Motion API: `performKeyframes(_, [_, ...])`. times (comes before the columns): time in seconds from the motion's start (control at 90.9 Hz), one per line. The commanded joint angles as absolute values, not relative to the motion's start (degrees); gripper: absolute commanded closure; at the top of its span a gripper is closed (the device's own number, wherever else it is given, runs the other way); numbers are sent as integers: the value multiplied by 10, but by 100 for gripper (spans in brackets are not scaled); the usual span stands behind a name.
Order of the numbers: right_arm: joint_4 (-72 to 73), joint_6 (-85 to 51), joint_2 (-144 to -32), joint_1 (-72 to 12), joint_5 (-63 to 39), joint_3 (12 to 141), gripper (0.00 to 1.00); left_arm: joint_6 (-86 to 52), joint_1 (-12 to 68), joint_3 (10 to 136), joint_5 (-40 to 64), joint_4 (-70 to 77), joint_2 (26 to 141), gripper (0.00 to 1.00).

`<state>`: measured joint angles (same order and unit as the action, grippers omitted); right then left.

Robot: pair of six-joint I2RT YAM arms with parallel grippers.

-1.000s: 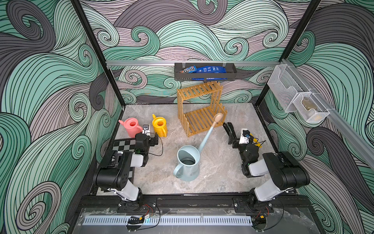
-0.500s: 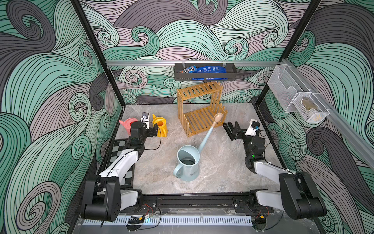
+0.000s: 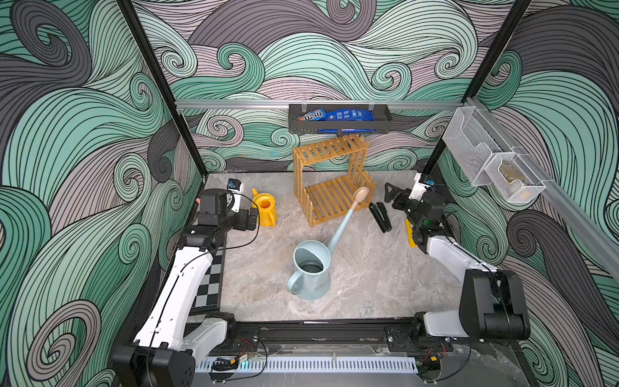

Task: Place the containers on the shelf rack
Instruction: Adjust the shelf at the center of the board.

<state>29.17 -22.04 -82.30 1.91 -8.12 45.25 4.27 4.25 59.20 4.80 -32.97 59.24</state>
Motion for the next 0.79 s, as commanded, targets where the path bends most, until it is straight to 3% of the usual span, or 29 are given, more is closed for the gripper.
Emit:
performKeyframes(0.0, [268, -201, -859, 17, -148, 503, 4, 28, 37, 552, 64, -342, 577, 1])
performKeyframes(0.385, [165, -144, -1027, 5, -221, 702, 8, 34, 37, 542, 61, -335, 595, 1])
performKeyframes(0.782, [83, -129, -1124, -12, -254, 825, 25, 30, 39, 550, 66, -340, 602, 1])
